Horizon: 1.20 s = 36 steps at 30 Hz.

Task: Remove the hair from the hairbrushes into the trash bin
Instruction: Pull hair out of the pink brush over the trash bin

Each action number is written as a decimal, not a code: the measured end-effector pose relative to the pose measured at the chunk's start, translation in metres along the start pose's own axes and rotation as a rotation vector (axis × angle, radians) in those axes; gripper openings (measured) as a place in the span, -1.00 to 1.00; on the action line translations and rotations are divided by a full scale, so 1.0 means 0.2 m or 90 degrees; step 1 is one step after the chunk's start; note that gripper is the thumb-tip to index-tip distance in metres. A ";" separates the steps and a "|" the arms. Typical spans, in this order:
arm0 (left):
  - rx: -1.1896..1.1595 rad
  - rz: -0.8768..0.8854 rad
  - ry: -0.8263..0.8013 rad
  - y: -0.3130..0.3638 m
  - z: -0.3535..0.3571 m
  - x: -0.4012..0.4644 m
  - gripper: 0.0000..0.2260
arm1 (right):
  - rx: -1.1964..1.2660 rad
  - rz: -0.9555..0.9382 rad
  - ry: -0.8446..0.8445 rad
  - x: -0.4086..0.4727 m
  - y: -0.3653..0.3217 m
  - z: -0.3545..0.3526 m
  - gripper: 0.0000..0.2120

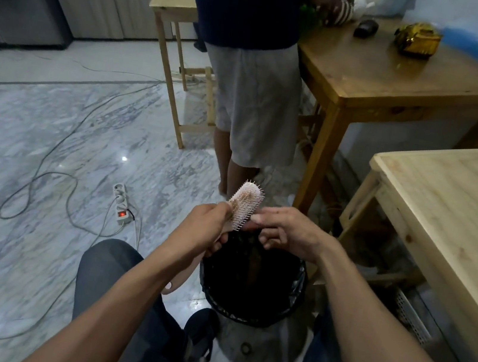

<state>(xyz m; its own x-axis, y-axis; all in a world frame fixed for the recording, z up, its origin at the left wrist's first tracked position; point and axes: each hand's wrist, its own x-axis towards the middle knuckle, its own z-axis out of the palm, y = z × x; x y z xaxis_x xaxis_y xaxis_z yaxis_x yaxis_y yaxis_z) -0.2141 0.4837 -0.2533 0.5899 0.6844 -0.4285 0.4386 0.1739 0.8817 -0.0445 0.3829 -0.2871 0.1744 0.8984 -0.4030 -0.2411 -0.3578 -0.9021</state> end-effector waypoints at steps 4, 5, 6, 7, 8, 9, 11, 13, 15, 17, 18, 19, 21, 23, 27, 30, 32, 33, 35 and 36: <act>-0.015 0.001 0.066 -0.01 -0.05 0.00 -0.71 | 0.058 -0.043 0.285 0.02 0.05 -0.04 -0.88; -0.016 -0.001 0.072 -0.02 -0.06 -0.01 -0.71 | 0.069 -0.032 0.351 0.02 0.05 -0.05 -0.87; -0.008 0.000 0.070 -0.02 -0.07 -0.02 -0.71 | 0.072 -0.016 0.409 0.03 0.05 -0.05 -0.87; 0.003 0.001 0.066 -0.03 -0.06 -0.02 -0.70 | 0.076 0.000 0.459 0.04 0.06 -0.04 -0.86; 0.012 0.005 0.066 -0.04 -0.04 -0.03 -0.67 | 0.083 0.011 0.503 0.05 0.05 -0.03 -0.85; 0.020 0.011 0.071 -0.05 -0.03 -0.03 -0.65 | 0.094 0.024 0.543 0.05 0.05 -0.02 -0.84; 0.047 0.021 0.078 -0.04 0.00 -0.02 -0.64 | 0.124 0.046 0.613 0.08 0.04 -0.01 -0.83; 0.078 0.026 0.072 -0.03 -0.01 -0.01 -0.64 | 0.169 0.058 0.660 0.11 0.03 -0.01 -0.83; 0.087 0.029 0.066 -0.03 -0.03 -0.02 -0.64 | 0.237 0.070 0.675 0.15 0.01 -0.02 -0.86; 0.065 0.038 0.078 -0.02 -0.07 -0.03 -0.64 | 0.292 0.064 0.666 0.17 0.03 -0.04 -0.83; 0.047 0.040 0.093 -0.02 -0.10 -0.03 -0.64 | 0.293 0.051 0.650 0.17 0.06 -0.07 -0.80; 0.027 0.036 0.116 -0.01 -0.14 -0.03 -0.65 | 0.282 0.048 0.633 0.17 0.09 -0.11 -0.79; -0.021 0.001 0.165 -0.01 -0.22 -0.02 -0.67 | 0.254 0.068 0.633 0.17 0.15 -0.17 -0.86; -0.069 -0.025 0.171 -0.01 -0.29 -0.01 -0.69 | 0.179 0.083 0.616 0.14 0.13 -0.13 -0.97; -0.049 -0.021 0.074 -0.01 -0.25 -0.03 -0.81 | 0.007 0.149 0.524 0.13 0.06 0.03 -0.87; 0.027 0.014 0.026 -0.03 -0.20 -0.04 -0.87 | -0.153 0.183 0.420 0.11 0.00 0.07 -0.60; 0.043 0.029 0.020 -0.05 -0.18 -0.04 -0.77 | -0.287 0.153 0.438 0.08 -0.06 0.07 -0.53; 0.047 0.038 0.023 -0.06 -0.17 -0.03 -0.74 | -0.344 0.128 0.464 0.07 -0.09 0.07 -0.56; 0.035 0.050 0.026 -0.08 -0.15 -0.03 -0.75 | -0.395 0.057 0.500 0.05 -0.14 0.08 -0.65; 0.025 0.056 0.023 -0.08 -0.14 -0.03 -0.76 | -0.381 0.023 0.490 0.04 -0.16 0.09 -0.66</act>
<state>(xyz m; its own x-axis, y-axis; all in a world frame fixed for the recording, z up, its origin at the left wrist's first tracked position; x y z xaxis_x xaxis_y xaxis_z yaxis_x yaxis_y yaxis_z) -0.2438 0.4971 -0.2604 0.6028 0.7212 -0.3413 0.4128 0.0842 0.9069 -0.0523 0.4059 -0.2589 0.8038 0.5482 -0.2310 0.2285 -0.6431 -0.7309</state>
